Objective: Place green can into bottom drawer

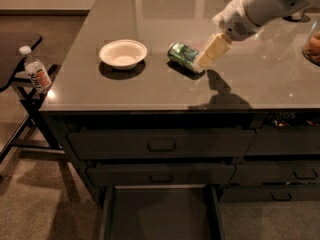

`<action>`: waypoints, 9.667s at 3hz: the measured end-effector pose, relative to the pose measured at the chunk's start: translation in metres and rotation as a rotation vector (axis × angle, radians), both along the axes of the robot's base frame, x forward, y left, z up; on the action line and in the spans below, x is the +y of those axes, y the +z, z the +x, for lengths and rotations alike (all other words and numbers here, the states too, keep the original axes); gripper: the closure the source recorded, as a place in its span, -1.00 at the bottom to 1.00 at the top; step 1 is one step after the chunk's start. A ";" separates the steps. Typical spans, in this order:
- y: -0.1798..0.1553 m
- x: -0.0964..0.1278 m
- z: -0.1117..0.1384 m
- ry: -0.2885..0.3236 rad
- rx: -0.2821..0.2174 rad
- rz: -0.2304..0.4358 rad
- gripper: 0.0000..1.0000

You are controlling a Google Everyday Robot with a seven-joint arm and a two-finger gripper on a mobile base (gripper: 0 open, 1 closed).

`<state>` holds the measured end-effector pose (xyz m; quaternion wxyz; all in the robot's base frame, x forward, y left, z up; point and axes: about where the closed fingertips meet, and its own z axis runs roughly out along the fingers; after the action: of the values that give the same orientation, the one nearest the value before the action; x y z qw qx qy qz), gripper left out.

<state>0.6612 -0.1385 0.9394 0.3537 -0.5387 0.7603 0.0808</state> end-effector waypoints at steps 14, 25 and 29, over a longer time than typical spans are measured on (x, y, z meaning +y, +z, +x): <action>-0.026 -0.001 -0.027 -0.082 0.020 0.152 1.00; -0.303 0.052 -0.258 -0.014 0.080 0.261 1.00; -0.517 0.056 -0.224 -0.142 0.092 0.365 1.00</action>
Offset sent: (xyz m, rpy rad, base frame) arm 0.0575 0.0236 -0.0427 0.1300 0.0429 -0.1236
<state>0.4371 -0.0821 0.4227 0.4151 -0.4065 0.7845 0.2169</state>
